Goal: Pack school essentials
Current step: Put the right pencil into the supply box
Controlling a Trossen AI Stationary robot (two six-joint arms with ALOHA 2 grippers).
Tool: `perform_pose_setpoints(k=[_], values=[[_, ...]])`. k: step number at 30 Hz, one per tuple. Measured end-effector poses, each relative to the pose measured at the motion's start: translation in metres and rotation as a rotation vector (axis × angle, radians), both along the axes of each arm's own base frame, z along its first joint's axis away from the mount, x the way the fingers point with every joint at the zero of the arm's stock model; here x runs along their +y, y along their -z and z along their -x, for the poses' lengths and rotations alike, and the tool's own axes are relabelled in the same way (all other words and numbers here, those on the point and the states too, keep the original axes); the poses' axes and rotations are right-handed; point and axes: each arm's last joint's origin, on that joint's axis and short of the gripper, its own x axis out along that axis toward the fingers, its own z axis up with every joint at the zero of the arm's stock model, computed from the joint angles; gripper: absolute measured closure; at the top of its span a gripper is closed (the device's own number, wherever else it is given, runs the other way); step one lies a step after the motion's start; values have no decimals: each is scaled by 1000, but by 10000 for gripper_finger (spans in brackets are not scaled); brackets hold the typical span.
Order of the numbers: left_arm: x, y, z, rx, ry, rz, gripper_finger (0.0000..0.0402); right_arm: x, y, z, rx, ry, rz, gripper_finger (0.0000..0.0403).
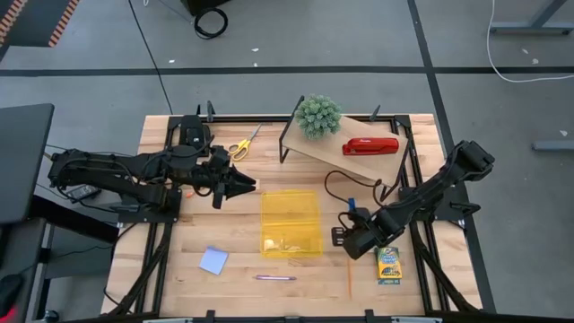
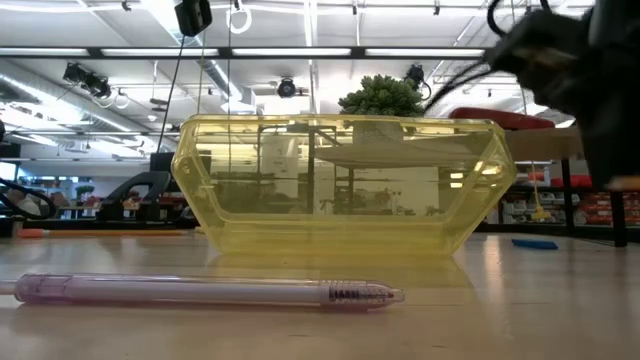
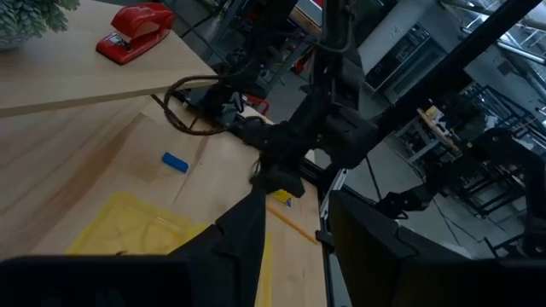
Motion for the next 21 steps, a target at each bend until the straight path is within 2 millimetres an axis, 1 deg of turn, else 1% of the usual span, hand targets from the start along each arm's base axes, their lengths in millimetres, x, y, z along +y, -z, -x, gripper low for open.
perform_pose_setpoints(k=[4,10,13,16,21], values=[[0,0,0,0,1,1,267,-1,-22,-8,-37,-16,71,368],[-5,0,0,1,24,7,268,-11,-62,-26,-123,21,158,369],[-8,0,1,1,38,7,267,-20,-81,-40,-193,-35,194,369],[-10,0,1,0,48,8,269,-34,-101,-54,-251,-176,266,369],[-11,0,1,2,46,26,267,-74,-138,-73,-310,-312,365,368]])
